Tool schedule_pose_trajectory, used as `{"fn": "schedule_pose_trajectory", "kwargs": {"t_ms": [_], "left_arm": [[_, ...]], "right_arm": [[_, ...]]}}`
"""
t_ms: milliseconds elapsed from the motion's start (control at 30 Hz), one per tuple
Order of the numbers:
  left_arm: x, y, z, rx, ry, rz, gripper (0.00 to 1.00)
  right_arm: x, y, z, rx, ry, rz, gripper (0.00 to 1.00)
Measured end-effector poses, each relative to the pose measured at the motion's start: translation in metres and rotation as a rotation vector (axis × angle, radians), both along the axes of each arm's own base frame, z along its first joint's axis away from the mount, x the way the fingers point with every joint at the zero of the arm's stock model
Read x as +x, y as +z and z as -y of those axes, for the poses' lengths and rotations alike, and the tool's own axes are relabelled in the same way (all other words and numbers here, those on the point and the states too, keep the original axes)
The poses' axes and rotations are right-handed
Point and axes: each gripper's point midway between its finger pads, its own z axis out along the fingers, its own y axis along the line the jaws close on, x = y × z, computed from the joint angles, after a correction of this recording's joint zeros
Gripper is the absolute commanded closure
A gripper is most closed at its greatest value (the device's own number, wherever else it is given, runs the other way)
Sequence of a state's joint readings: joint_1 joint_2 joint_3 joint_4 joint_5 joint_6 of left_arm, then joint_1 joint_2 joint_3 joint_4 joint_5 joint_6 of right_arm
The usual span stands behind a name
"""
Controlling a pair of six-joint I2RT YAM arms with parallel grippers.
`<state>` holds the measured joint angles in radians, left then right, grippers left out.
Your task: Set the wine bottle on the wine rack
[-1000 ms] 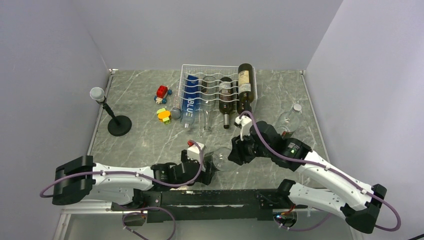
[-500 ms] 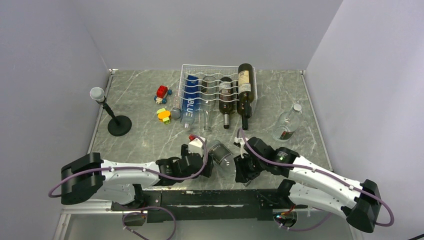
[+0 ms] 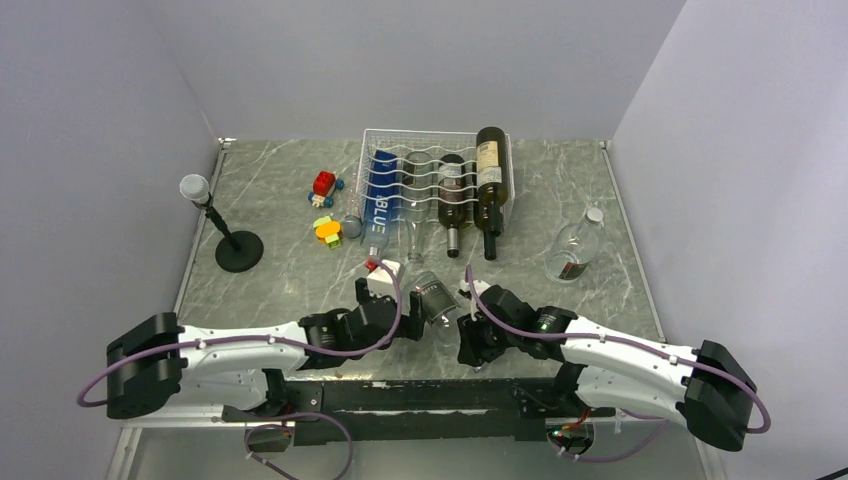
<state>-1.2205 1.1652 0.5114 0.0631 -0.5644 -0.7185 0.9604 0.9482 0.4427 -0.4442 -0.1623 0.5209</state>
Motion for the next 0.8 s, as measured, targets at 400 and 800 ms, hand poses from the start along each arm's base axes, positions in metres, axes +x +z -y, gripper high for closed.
{"fn": "schedule_pose_trajectory", "kwargs": {"t_ms": [400,800], "left_arm": [[0.003,0.045,-0.015,-0.11,0.042,0.061,0.01],[0.004,0.069,-0.05,-0.125,0.113,0.106,0.01]], "right_arm": [[0.022,-0.005,-0.019,-0.023,-0.034,0.148,0.68],[0.037,-0.017,-0.033,-0.164,-0.072,0.21,0.34]]}}
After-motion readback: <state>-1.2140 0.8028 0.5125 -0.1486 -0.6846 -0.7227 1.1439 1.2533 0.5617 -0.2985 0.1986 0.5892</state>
